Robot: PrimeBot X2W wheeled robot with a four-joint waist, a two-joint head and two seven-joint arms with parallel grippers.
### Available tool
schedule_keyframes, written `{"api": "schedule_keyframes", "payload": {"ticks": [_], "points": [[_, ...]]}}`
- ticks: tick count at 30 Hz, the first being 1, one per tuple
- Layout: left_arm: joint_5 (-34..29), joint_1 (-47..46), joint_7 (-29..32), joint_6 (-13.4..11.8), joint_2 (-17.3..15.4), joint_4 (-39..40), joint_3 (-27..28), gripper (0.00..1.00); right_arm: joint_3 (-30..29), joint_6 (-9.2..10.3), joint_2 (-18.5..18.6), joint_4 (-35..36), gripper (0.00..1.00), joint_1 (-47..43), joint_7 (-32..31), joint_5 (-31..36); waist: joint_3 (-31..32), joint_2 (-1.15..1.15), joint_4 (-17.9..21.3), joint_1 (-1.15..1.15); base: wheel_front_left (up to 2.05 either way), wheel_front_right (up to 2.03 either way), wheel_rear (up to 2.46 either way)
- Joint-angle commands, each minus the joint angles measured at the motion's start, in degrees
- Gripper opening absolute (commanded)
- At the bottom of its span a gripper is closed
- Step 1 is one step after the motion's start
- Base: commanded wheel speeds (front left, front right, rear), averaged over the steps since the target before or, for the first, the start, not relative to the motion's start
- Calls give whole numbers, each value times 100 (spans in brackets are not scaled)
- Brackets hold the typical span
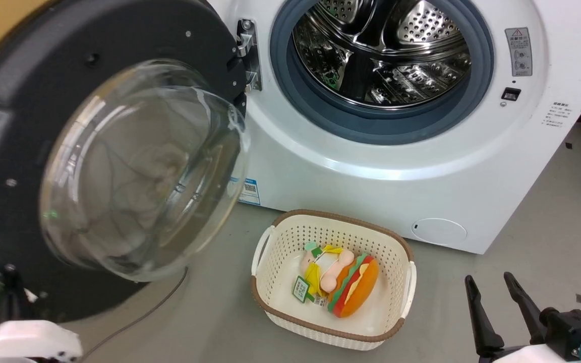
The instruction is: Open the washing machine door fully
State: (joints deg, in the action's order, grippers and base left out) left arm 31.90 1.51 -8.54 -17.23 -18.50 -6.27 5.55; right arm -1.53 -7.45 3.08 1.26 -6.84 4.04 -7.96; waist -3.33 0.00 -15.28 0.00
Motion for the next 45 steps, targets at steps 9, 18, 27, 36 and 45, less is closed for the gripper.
{"api": "schedule_keyframes", "payload": {"ticks": [9,18,27,36,45], "points": [[-72,-875,-474,357,-448,-1634,201,0,10,-3,-20,-6,100,149,-27,56,-69,0,94,0,0,0,0],[-314,-990,-638,564,-407,-2158,282,0,30,-3,-20,-101,100,139,14,8,-5,0,173,0,0,0,0],[-710,-29,-644,497,99,-1034,407,44,22,-3,-20,-161,100,47,56,-32,152,0,192,0,0,0,0],[-1090,844,-540,384,490,31,-148,100,10,-3,-20,-154,100,-22,12,46,294,0,188,0,0,0,0],[-1697,942,-305,379,600,654,-1009,100,62,-3,-20,-63,100,-35,-38,255,373,0,455,0,0,0,0]]}}
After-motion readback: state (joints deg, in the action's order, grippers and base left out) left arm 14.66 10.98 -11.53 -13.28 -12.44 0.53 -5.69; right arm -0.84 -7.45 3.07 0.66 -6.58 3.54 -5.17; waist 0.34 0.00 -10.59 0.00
